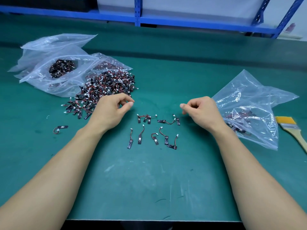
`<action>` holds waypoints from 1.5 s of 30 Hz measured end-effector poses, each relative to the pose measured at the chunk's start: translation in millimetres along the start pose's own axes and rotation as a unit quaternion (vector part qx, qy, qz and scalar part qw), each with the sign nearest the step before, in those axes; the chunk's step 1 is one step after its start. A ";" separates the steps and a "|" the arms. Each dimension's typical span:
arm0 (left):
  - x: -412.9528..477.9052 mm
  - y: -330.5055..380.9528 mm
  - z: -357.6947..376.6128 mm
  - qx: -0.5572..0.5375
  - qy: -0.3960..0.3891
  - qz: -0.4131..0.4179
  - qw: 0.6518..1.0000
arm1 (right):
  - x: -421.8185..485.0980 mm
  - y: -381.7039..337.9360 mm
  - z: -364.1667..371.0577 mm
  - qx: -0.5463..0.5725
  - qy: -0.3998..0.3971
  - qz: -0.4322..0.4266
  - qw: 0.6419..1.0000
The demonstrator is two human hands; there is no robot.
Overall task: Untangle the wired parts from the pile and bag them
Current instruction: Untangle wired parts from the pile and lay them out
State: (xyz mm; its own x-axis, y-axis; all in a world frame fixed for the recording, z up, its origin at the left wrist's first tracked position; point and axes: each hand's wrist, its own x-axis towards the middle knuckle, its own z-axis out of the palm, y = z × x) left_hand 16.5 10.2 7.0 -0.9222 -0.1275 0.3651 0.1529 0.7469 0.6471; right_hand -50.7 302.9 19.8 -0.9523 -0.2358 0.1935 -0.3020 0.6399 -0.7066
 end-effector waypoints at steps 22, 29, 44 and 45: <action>2.4 -1.2 0.8 0.049 -0.092 0.083 0.991 | 1.4 5.1 4.1 -0.028 -0.010 0.018 0.999; 2.4 -0.5 1.7 0.048 -0.074 0.074 0.993 | 2.4 5.6 4.6 -0.027 -0.012 0.024 0.999; 3.9 -1.1 3.6 0.051 -0.043 0.059 0.996 | 1.9 4.4 3.1 -0.033 -0.016 0.021 0.999; 3.7 -1.0 3.5 0.050 -0.043 0.060 0.996 | 1.7 4.2 3.1 -0.033 -0.017 0.021 0.999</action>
State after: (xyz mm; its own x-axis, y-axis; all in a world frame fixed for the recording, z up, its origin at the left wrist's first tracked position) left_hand 11.6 11.2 5.4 -0.9272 0.0188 0.3741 0.2306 0.8158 0.5305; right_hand -53.4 302.9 15.1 -0.9627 -0.2313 0.1402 -0.2645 0.6964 -0.6671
